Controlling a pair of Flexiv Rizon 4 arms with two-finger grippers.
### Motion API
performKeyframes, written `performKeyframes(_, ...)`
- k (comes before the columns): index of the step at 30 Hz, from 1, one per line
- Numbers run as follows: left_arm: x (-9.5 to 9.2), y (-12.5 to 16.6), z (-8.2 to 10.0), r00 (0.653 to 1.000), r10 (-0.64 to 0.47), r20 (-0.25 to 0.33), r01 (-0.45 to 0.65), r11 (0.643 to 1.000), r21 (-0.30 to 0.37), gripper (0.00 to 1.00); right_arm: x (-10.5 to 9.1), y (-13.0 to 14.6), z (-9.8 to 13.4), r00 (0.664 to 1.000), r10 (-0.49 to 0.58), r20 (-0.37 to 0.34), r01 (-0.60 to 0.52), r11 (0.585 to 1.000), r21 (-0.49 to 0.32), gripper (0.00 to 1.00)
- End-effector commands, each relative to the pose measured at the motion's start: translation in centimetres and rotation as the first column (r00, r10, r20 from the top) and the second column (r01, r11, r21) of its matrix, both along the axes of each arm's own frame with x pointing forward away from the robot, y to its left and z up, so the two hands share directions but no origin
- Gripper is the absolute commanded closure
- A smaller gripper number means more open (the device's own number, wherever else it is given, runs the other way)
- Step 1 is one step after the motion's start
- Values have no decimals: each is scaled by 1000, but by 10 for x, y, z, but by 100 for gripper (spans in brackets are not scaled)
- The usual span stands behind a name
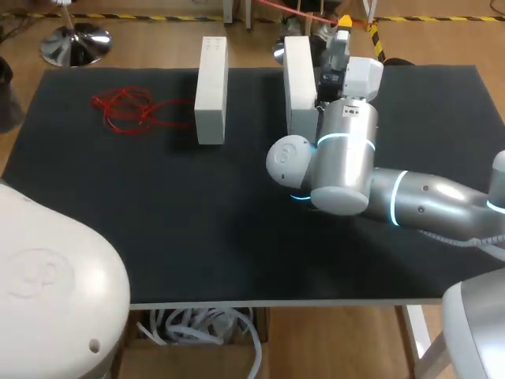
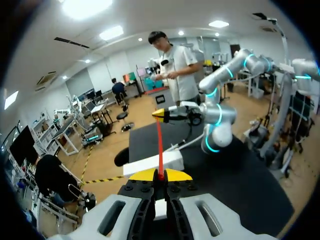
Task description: Grab the tape and strap the tape.
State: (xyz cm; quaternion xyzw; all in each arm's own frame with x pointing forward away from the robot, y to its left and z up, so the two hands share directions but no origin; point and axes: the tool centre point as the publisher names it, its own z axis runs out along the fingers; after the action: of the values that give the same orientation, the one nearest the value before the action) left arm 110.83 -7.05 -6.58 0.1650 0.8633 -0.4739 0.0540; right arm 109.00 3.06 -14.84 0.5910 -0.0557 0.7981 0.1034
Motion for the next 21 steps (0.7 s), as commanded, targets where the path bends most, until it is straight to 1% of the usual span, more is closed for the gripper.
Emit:
performKeyframes(1,-2,-4,4,992,52,115,-88,938,336,100,0,-3,1,1000,2,-5,-2,1000,-3,100)
performKeyframes(2,-2,-5,4,992,47,121,-84,943,321,100,0,-3,1,1000,2,-6,-2,1000,-3,100)
performKeyframes(20,-2,-5,4,992,47,121,-84,943,321,100,3,-3,-1,1000,10,0,-10,1000,-27,100)
performKeyframes(21,-3,-8,5,994,13,109,-55,918,394,100,3,-3,-2,1000,11,-1,-11,999,-31,100)
